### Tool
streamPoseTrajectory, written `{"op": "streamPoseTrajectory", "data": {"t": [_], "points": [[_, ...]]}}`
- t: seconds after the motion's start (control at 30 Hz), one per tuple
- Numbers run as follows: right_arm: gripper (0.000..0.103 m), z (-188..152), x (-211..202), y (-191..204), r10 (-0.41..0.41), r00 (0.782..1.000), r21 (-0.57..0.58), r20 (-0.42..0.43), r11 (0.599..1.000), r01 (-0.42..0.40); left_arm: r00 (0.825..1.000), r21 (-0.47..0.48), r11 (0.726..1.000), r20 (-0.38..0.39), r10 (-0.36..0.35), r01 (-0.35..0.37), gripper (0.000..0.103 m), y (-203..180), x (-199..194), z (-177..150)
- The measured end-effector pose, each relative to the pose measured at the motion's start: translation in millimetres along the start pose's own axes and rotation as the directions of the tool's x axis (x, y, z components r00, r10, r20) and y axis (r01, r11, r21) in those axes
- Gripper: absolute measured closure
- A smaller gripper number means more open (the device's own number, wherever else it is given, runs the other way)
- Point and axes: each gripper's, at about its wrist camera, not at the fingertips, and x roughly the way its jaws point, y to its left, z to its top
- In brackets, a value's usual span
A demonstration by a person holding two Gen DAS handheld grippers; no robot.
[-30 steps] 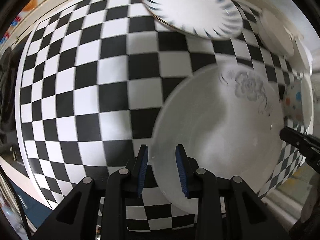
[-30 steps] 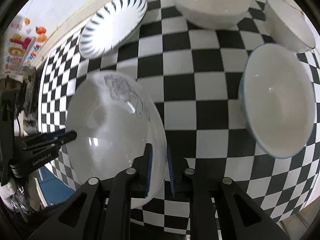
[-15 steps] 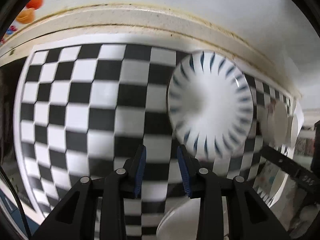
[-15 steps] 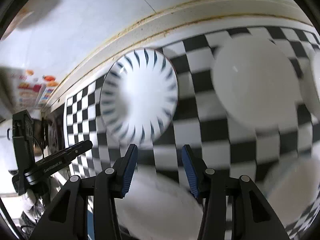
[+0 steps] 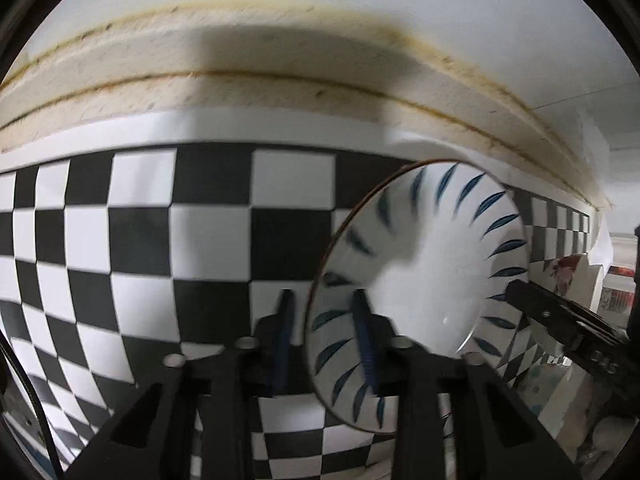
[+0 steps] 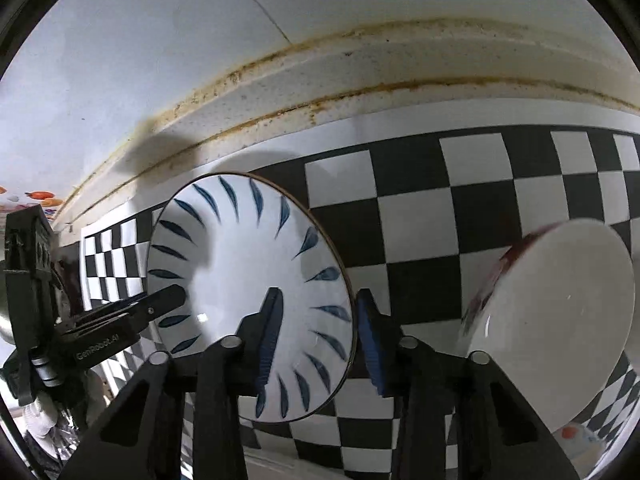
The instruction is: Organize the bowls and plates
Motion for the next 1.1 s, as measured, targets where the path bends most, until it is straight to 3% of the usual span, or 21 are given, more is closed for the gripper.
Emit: {"op": "streamPoseTrajectory", "data": {"t": [0.07,0.33,0.53,0.63,0.67,1.1], "points": [[0.079,1,2,1,-0.025,1.0,-0.016,-0.002,1.0,0.025,1.0,0.002,1.0,0.01,0.007,-0.007,0.083,0,0,0],[0.09,1,5,4,-0.058,0.998,-0.061,0.015,0.996,0.058,0.999,0.009,1.0,0.032,0.024,-0.025,0.083,-13,2,-9],[0.09,-7,13,5,0.04,0.998,-0.038,-0.04,0.998,-0.041,0.999,-0.004,1.0,0.029,0.022,-0.022,0.084,-4,1,-32],[0.087,-6,24,9,0.031,0.995,-0.041,-0.09,0.999,-0.034,1.0,-0.012,1.0,0.026,-0.004,0.004,0.084,0,2,-37],[0.08,-6,30,11,0.035,0.993,-0.044,-0.117,0.998,-0.041,1.0,-0.012,1.0,0.025,-0.005,0.005,0.084,0,3,-38],[0.09,-36,9,18,0.055,0.998,-0.08,0.005,0.995,-0.054,0.997,-0.02,1.0,0.078,0.022,-0.021,0.085,-15,-17,-71]]}}
